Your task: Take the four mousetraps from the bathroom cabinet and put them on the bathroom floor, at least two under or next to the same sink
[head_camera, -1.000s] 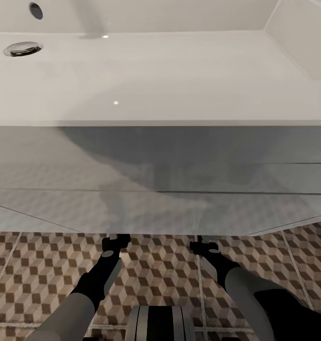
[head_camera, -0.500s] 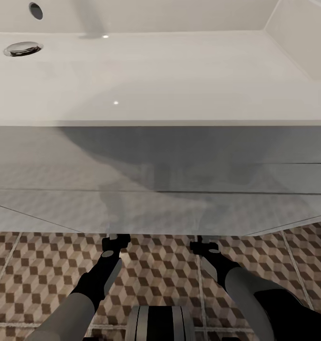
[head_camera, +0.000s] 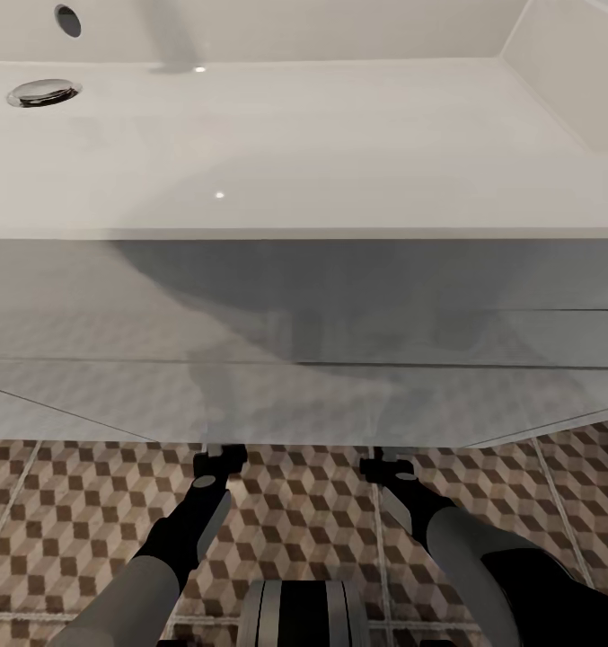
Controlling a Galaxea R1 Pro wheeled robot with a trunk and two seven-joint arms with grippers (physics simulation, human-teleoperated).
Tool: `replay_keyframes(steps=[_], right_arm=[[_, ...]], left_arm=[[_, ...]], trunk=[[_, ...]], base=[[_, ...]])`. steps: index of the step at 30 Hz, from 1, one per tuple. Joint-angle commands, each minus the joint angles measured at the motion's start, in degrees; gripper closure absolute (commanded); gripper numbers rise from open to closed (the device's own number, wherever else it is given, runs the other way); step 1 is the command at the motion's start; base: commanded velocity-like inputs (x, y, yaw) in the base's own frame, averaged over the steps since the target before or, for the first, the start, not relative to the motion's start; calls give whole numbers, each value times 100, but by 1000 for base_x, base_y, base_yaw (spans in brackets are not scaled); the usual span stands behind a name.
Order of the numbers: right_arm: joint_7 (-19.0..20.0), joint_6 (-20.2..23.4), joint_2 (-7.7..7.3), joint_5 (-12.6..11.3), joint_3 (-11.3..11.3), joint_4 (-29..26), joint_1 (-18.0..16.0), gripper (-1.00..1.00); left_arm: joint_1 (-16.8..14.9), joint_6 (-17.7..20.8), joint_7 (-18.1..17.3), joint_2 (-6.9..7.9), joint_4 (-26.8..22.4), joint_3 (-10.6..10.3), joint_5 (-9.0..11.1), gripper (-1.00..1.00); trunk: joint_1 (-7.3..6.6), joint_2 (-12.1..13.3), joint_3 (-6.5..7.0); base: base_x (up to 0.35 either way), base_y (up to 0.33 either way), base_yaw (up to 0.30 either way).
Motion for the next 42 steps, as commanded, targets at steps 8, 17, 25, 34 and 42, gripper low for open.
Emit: replay_keyframes(steps=[8,17,25,34,42], right_arm=[[-22,-23,2,-52,48,7,-3,-100],[-22,-23,2,-52,48,6,-3,-100],[-22,-23,5,-52,48,3,-3,-100],[-22,-23,6,-50,48,3,-3,-100],[-22,-23,5,-52,48,1,-4,-100]], left_arm=[[-81,83,38,5,313,-32,48,100],[-188,83,37,6,599,-32,47,100],[-201,84,37,5,694,-32,48,100],[-415,85,37,5,1061,-32,58,100],[-674,11,37,5,1567,-32,48,100]], trunk=[[-1,-1,-3],[-1,-1,-3],[-1,-1,-3],[-1,-1,-3],[-1,-1,-3]], base=[[0,0,0],[0,0,0],[0,0,0],[0,0,0],[0,0,0]])
